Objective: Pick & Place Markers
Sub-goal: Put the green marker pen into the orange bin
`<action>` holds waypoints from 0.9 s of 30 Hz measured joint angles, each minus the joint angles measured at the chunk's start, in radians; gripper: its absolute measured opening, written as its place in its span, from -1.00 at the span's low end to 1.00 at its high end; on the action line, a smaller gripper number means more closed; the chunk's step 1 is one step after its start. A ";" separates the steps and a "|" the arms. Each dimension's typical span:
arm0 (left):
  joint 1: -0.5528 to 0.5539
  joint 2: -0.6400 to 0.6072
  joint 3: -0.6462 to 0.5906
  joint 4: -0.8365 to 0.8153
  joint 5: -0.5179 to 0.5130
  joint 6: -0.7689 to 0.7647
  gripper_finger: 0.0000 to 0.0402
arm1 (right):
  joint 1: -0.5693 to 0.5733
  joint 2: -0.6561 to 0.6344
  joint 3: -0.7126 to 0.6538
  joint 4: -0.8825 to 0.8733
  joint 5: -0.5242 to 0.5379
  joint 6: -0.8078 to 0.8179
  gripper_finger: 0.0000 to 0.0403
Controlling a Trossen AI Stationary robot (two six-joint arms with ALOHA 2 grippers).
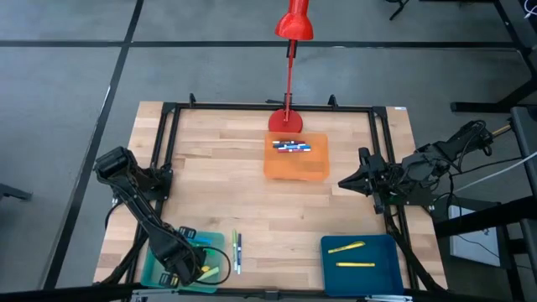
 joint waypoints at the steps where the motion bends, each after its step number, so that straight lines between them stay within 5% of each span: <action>1: 0.001 0.000 0.007 -0.005 0.011 0.004 -0.40 | 0.000 0.000 0.000 -0.003 0.000 0.000 -0.88; 15: 0.082 -0.061 0.194 -0.119 0.026 0.053 -0.40 | 0.000 0.000 0.000 -0.004 0.000 0.000 -0.88; 27: 0.265 -0.123 0.311 -0.103 -0.159 0.062 -0.45 | 0.000 0.000 0.000 -0.004 0.000 0.000 -0.88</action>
